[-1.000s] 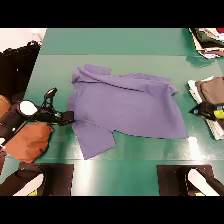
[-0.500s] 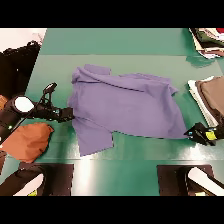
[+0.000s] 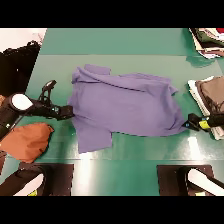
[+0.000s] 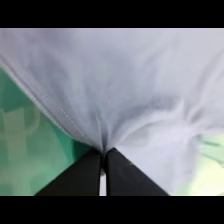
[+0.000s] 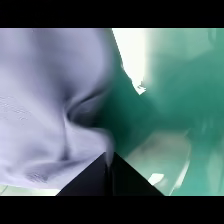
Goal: Fold the shirts.
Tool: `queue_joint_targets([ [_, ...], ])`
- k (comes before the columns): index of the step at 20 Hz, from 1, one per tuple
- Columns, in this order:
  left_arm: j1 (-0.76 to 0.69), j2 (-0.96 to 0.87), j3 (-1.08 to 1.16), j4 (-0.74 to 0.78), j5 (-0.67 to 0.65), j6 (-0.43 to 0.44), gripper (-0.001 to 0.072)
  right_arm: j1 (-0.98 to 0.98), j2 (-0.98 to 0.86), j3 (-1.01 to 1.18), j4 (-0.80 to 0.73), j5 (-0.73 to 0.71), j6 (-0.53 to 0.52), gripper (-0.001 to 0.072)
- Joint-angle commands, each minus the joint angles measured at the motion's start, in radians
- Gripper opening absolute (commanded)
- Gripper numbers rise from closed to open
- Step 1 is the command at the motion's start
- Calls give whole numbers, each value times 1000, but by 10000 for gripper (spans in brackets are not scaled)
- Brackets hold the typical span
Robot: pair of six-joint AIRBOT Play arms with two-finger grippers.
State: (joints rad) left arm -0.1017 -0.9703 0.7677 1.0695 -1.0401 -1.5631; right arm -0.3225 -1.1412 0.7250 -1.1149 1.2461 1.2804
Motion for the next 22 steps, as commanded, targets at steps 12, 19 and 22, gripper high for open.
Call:
queue_joint_targets([
  [12, 0, 172, 1238, 109, -95, -1, 23, 97, 414, 903, -24, -154, 1, 13],
  [19, 0, 169, 1448, 100, -75, -20, 23, 97, 411, 1199, -197, -6, 21, 13],
  [22, 0, 149, 1304, 101, -76, -19, 22, 97, 297, 1283, -194, 148, 71, 12],
])
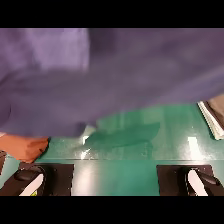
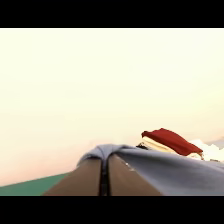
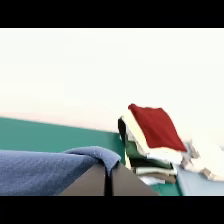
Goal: Fold the shirts.
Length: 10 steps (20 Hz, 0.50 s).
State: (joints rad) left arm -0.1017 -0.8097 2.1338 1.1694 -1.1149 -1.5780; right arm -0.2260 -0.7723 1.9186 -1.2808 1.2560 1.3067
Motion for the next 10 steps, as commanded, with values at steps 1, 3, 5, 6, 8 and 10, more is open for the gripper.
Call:
queue_joint_targets([
  [1, 0, -25, -140, 0, -12, -4, 23, 0, -117, 95, -27, 190, 54, 12],
  [3, 0, -86, -280, 1, -61, 5, 23, 11, -207, 46, -24, 259, 55, 12],
  [5, 0, -188, -386, 1, -113, 29, 24, 45, -296, -48, -32, 291, 55, 12],
  [6, 0, -245, -429, 1, -128, 45, 24, 64, -342, -98, -32, 296, 55, 12],
  [8, 0, -378, -489, 2, -121, 64, 24, 95, -448, -194, -32, 286, 55, 12],
  [10, 0, -537, -500, 6, -77, 68, 24, 106, -576, -267, -32, 249, 55, 13],
])
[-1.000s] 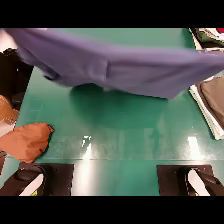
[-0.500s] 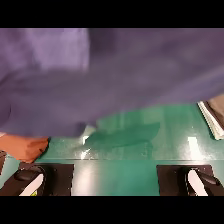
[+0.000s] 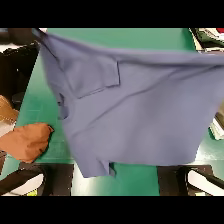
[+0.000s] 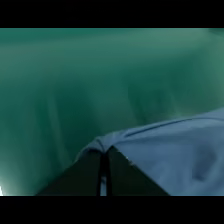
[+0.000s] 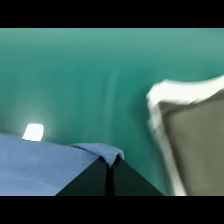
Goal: Fold the shirts.
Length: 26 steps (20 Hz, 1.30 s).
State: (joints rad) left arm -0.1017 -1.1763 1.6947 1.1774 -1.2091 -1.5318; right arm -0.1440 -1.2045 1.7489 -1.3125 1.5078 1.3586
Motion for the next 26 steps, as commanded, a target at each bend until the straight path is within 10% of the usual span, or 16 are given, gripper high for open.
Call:
queue_joint_targets([
  [1, 1, -239, -61, 0, 63, 22, 24, 24, -204, -121, 1, -32, 3, 12],
  [9, 1, -529, -10, 10, 502, 22, 24, 25, -529, 22, 87, -255, 3, 12],
  [16, 53, -526, 61, 123, 13, 108, 23, 40, -494, -11, 80, -145, 2, 11],
  [22, 50, -526, -137, 106, 29, 130, 24, 95, -343, -404, 64, -312, 2, 13],
  [23, 51, -527, -167, 124, 31, 87, 66, 106, -332, -441, 65, -326, 3, 15],
  [24, 51, -527, -182, 141, 29, 48, 369, 113, -321, -469, 65, -333, 2, 46],
  [25, 51, -526, -182, 164, 13, 10, 599, 114, -314, -483, 69, -338, 3, 251],
  [26, 53, -519, -178, 175, -16, 3, 604, 111, -304, -486, 84, -328, 3, 412],
])
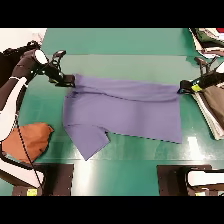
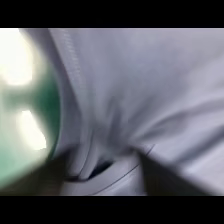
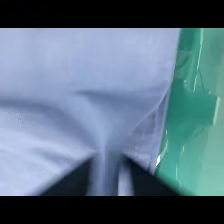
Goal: Fold the shirts.
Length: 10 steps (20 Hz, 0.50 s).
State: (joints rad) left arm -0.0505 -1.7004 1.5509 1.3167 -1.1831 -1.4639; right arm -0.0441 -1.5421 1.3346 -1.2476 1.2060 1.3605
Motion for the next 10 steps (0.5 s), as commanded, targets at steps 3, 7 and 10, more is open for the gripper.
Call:
queue_joint_targets([
  [3, 29, 95, -38, 37, -140, -55, 603, -37, 117, -71, 33, 16, 0, 409],
  [7, 31, 347, -260, 37, -158, -36, 604, -124, 253, -71, 34, 109, -2, 409],
  [10, 31, 539, -556, 13, -141, -79, 604, -156, 335, -71, 54, 133, -19, 408],
])
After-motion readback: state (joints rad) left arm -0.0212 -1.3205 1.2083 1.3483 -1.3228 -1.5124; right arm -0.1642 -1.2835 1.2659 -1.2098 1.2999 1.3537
